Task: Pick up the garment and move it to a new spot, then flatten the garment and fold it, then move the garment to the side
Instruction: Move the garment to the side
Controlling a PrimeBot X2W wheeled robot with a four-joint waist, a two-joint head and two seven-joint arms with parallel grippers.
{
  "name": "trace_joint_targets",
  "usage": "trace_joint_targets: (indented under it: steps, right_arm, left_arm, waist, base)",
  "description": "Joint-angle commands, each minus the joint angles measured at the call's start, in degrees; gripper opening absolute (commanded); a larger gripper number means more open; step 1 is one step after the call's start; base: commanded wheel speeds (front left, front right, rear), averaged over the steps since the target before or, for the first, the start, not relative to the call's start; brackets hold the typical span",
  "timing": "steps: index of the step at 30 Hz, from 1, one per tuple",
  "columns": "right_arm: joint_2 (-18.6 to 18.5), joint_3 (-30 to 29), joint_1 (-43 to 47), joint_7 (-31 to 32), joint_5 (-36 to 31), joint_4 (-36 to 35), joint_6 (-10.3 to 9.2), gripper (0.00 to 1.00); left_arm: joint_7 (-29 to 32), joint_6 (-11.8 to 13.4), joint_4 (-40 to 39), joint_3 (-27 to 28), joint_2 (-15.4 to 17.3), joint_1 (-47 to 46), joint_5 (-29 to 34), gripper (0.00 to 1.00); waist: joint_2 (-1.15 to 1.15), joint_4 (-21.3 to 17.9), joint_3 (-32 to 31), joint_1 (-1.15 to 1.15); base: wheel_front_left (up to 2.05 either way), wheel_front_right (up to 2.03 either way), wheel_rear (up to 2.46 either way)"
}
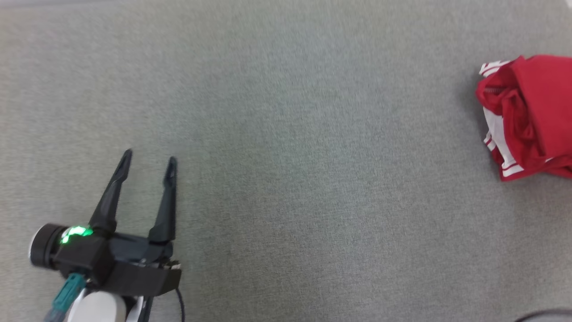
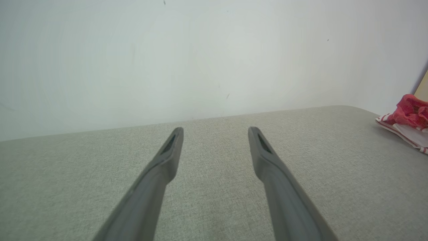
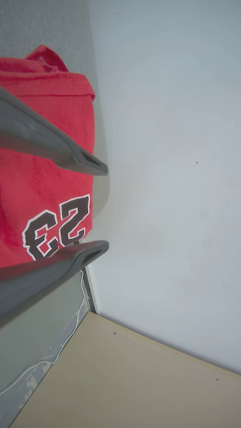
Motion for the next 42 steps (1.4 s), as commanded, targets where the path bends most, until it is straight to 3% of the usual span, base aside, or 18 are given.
trace_joint_targets:
  steps: [1, 7, 13, 21, 42]
  right_arm:
    - [1.1, 0.8, 2.0, 0.1, -1.4, -2.3, -0.07, 1.0]
    - [8.4, 7.6, 9.5, 2.4, -6.4, -15.9, -0.07, 1.0]
    - [12.9, 14.4, 15.0, 4.5, -8.8, -22.1, -0.07, 1.0]
    - [15.7, 17.2, 22.7, 5.0, -11.2, -25.5, -0.07, 1.0]
    - [18.0, 17.6, 33.5, 6.9, -9.2, -27.2, -0.07, 1.0]
  left_arm:
    - [-0.3, 0.4, 0.0, 0.6, 0.4, 1.4, -0.4, 1.0]
    - [-0.5, 1.9, 0.2, 2.8, 0.7, 4.4, -1.4, 1.0]
    - [-0.4, 2.7, 1.5, 3.3, 0.7, 6.6, -2.1, 1.0]
    - [-0.4, 2.9, 4.6, 2.6, 0.7, 8.7, -2.5, 1.0]
    - [0.3, 2.5, 9.5, 1.1, 1.1, 13.5, -3.7, 1.0]
  waist:
    - [0.0, 1.5, -3.0, 0.01]
    - [0.0, 3.2, -6.3, 0.01]
    - [0.0, 5.2, -9.3, 0.01]
    - [0.0, 6.6, -13.8, 0.01]
    - [0.0, 6.4, -21.2, 0.01]
  base:
    - [0.0, 0.0, 0.0]
    - [0.0, 0.0, 0.0]
    - [0.0, 0.0, 0.0]
    - [0.0, 0.0, 0.0]
    - [0.0, 0.0, 0.0]
